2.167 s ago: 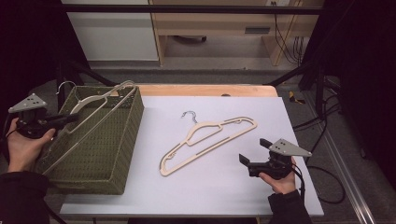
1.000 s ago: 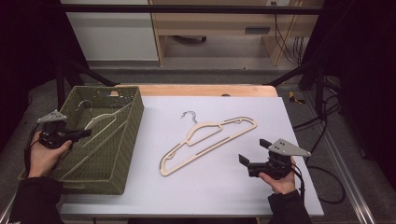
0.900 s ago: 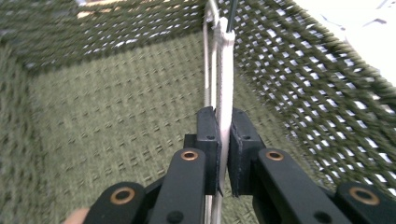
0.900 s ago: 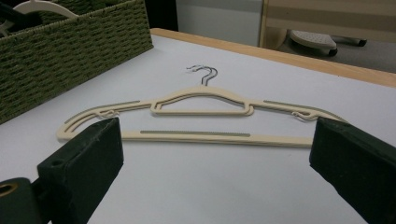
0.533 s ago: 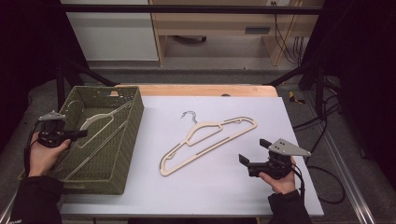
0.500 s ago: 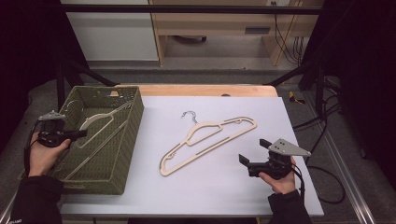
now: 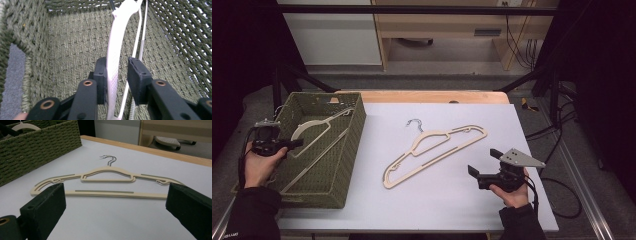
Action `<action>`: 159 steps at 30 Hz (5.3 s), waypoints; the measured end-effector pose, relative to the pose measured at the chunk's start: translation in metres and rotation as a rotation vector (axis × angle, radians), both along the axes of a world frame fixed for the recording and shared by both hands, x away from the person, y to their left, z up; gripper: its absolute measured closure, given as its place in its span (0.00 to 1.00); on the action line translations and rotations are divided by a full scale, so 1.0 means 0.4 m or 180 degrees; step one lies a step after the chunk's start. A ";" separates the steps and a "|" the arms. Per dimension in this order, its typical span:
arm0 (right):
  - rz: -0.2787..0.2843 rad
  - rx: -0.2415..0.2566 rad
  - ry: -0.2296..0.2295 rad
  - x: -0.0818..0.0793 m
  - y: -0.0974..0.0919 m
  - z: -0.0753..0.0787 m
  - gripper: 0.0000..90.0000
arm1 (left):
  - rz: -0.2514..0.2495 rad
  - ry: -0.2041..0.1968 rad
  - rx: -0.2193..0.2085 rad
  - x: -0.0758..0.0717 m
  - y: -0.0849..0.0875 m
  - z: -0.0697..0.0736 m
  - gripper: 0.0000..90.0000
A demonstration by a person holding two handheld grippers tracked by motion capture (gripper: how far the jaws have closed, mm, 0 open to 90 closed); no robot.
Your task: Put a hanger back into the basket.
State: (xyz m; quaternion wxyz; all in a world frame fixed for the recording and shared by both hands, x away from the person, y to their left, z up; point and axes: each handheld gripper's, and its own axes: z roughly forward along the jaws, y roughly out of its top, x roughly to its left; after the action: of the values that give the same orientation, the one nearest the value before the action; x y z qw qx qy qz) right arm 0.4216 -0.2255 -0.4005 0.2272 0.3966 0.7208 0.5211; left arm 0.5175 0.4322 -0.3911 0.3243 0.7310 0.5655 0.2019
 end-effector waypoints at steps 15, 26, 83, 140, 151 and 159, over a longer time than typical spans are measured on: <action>0.0033 -0.0047 -0.0001 0.002 0.001 -0.003 0.04 | 0.0209 0.0321 0.0077 0.013 0.020 -0.034 0.50; 0.0008 -0.0022 -0.0011 -0.002 0.001 0.002 0.04 | 0.0247 0.0450 0.0130 0.016 0.023 -0.043 0.47; -0.0012 0.0049 -0.0127 -0.014 -0.027 0.026 0.03 | -0.1088 -0.1142 -0.0613 -0.167 -0.368 0.195 0.17; 0.0025 0.0055 -0.0089 -0.012 -0.025 0.020 0.03 | -0.1540 0.0231 0.0271 0.055 -0.721 -0.179 0.60; 0.0042 0.0044 -0.0067 -0.011 -0.020 0.018 0.03 | -0.1596 0.0251 0.0342 0.059 -0.725 -0.185 0.76; 0.0062 0.0024 -0.0063 -0.010 -0.017 0.016 0.03 | -0.1668 0.0288 0.0363 0.057 -0.729 -0.182 0.87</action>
State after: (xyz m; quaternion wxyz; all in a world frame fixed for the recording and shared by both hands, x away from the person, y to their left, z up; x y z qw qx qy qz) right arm 0.4176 -0.2324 -0.3939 0.2278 0.3853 0.7204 0.5299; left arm 0.5403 0.1406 -0.4641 0.2982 0.8777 0.3587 0.1097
